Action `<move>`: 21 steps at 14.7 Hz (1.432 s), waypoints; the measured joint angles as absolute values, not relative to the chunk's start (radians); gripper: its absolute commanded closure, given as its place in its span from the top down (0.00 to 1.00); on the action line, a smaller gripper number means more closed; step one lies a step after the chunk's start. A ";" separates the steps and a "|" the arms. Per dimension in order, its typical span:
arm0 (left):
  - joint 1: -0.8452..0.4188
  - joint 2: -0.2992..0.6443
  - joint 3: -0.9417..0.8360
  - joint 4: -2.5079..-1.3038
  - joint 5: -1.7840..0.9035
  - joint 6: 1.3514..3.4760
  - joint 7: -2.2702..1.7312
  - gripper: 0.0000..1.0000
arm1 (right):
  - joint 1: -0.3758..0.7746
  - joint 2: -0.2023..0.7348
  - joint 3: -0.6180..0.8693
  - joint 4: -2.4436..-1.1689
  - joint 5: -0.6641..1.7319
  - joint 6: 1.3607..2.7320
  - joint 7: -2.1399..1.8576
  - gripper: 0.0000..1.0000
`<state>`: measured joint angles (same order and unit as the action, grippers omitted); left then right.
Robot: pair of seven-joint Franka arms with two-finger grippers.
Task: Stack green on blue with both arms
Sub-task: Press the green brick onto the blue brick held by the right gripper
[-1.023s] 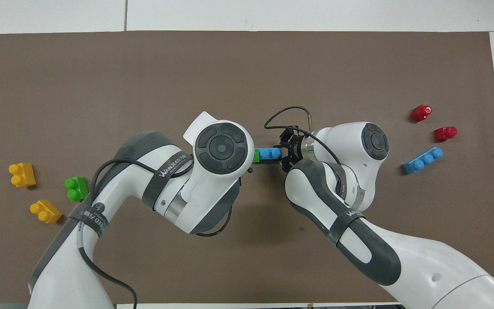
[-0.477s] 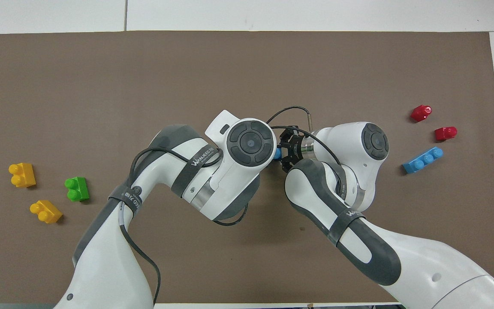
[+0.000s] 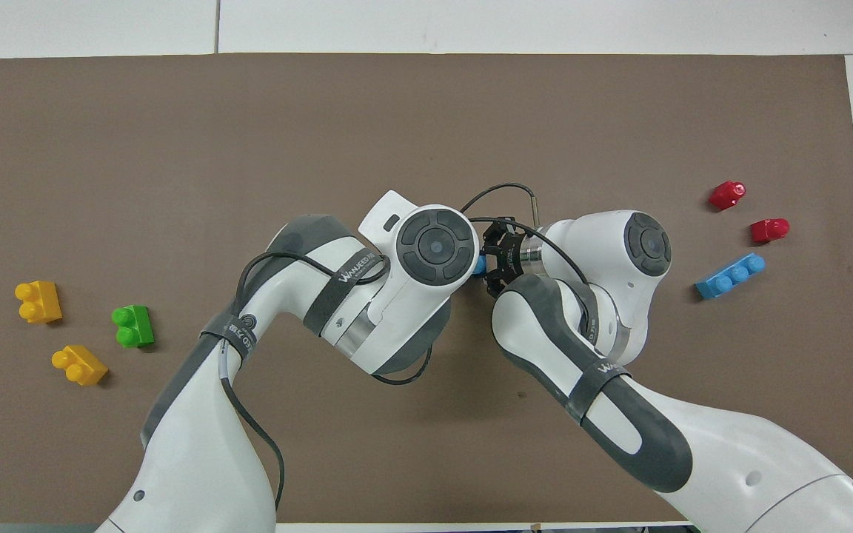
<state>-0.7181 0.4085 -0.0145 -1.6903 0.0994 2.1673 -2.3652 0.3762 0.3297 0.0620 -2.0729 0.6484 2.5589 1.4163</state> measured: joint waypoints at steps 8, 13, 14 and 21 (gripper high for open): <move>-0.722 0.422 -0.017 -1.693 0.101 2.175 -2.400 0.00 | 0.376 0.331 0.062 -2.073 0.649 2.564 1.408 0.00; -0.725 0.435 -0.016 -1.699 0.106 2.195 -2.406 0.00 | 0.376 0.331 0.062 -2.073 0.649 2.564 1.404 0.00; -0.725 0.436 -0.016 -1.701 0.108 2.198 -2.406 0.00 | 0.376 0.331 0.062 -2.073 0.649 2.564 1.404 0.00; -0.730 0.436 -0.019 -1.704 0.177 2.206 -2.406 1.00 | 0.375 0.331 0.062 -2.073 0.649 2.566 1.404 0.00</move>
<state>-0.7300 0.4363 -0.0192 -1.7039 0.1767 2.2061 -2.4059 0.3746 0.3309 0.0619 -2.0728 0.6489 2.5658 1.4043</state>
